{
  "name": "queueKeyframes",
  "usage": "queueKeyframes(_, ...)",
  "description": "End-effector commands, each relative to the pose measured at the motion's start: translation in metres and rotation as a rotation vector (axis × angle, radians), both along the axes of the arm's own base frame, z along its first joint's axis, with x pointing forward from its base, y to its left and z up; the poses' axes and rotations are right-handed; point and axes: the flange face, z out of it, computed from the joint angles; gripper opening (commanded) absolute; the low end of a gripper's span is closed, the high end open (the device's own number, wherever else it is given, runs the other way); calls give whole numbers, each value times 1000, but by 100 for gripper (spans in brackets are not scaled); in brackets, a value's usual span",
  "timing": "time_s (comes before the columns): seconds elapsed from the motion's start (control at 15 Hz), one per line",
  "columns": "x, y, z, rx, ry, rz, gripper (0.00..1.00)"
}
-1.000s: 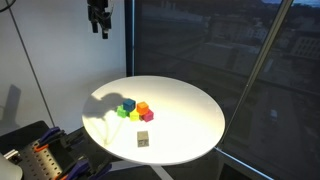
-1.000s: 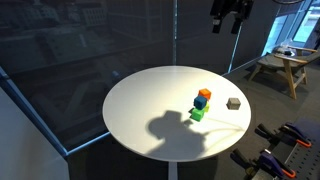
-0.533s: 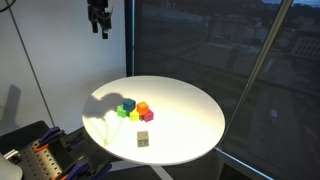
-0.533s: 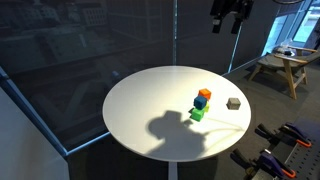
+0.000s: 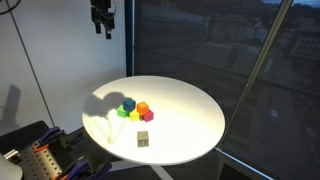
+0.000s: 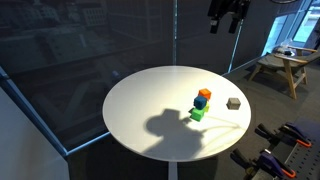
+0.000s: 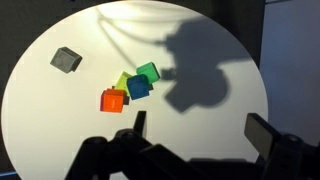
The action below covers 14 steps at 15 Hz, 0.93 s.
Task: Pick up the gray block and stack it on top of both the blue block and the orange block
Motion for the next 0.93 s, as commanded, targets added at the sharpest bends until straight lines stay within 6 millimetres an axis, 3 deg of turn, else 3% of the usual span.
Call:
queueKeyframes(0.0, 19, 1, 9, -18, -24, -19, 100)
queueKeyframes(0.4, 41, -7, -4, -28, -44, -44, 100)
queueKeyframes(0.87, 40, -68, -8, -9, -29, -166, 100)
